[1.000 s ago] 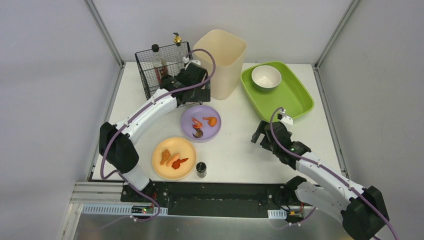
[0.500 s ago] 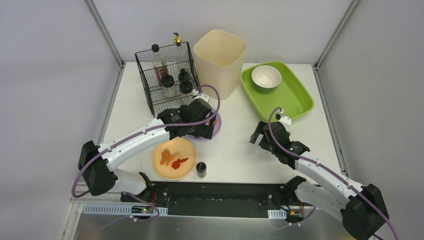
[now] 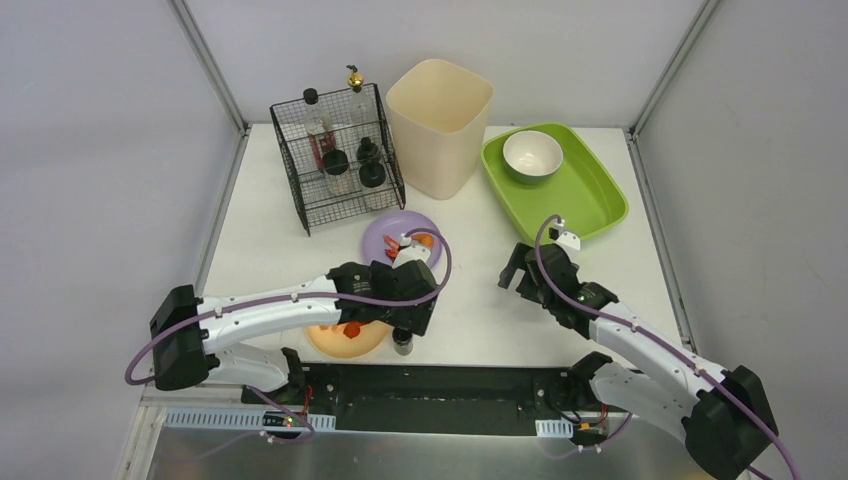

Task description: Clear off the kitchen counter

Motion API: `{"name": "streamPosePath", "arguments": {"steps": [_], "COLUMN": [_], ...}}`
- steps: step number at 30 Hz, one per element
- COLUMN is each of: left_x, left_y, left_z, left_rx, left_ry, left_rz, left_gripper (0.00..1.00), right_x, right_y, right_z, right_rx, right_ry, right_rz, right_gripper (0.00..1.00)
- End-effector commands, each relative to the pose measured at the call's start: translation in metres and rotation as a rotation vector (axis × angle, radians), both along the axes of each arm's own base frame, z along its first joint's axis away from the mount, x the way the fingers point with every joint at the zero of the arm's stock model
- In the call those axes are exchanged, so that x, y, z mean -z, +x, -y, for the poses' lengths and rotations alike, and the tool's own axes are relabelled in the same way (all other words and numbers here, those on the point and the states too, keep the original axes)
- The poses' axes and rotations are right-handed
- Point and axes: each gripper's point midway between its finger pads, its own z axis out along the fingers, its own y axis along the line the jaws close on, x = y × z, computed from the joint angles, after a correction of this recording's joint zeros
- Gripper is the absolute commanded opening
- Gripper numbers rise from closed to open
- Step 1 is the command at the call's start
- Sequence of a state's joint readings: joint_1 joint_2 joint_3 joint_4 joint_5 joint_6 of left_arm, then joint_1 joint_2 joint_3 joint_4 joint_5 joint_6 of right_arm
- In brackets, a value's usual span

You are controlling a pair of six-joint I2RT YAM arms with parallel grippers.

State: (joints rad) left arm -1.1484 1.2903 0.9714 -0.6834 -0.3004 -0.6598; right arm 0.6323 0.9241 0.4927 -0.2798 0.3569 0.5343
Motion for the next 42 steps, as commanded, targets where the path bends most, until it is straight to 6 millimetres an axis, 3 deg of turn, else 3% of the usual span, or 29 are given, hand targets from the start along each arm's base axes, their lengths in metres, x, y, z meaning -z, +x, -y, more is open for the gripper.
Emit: {"name": "streamPosePath", "arguments": {"steps": [1,10,22,27,37,42], "left_x": [-0.008,0.004,0.01,0.013,0.011,-0.006], "left_y": [-0.013,-0.037,-0.042,-0.043,-0.044,-0.036], "left_z": [-0.002,0.009,0.0,-0.002,0.0,-0.001], "left_rx": [-0.049,0.002,-0.027,-0.032,-0.024,-0.019], "left_ry": [-0.048,0.009,0.035,0.045,0.038,0.03], "left_rz": [0.023,0.01,0.009,0.005,0.001,0.052], "left_gripper": [0.99,0.98,0.83,0.67,0.16,0.07], "right_x": [0.001,0.002,0.003,0.003,0.004,0.004], "right_y": [0.002,0.001,0.001,0.0,0.0,0.0], "right_z": [-0.004,-0.005,-0.006,-0.006,-0.007,-0.007], "right_rx": [-0.018,-0.025,-0.029,-0.029,-0.03,-0.031], "right_ry": [0.0,-0.007,-0.006,-0.009,-0.012,-0.013], "right_rz": [0.01,0.004,0.004,0.003,0.001,-0.002], "right_gripper": [0.99,0.99,0.99,0.99,0.99,0.99]}}
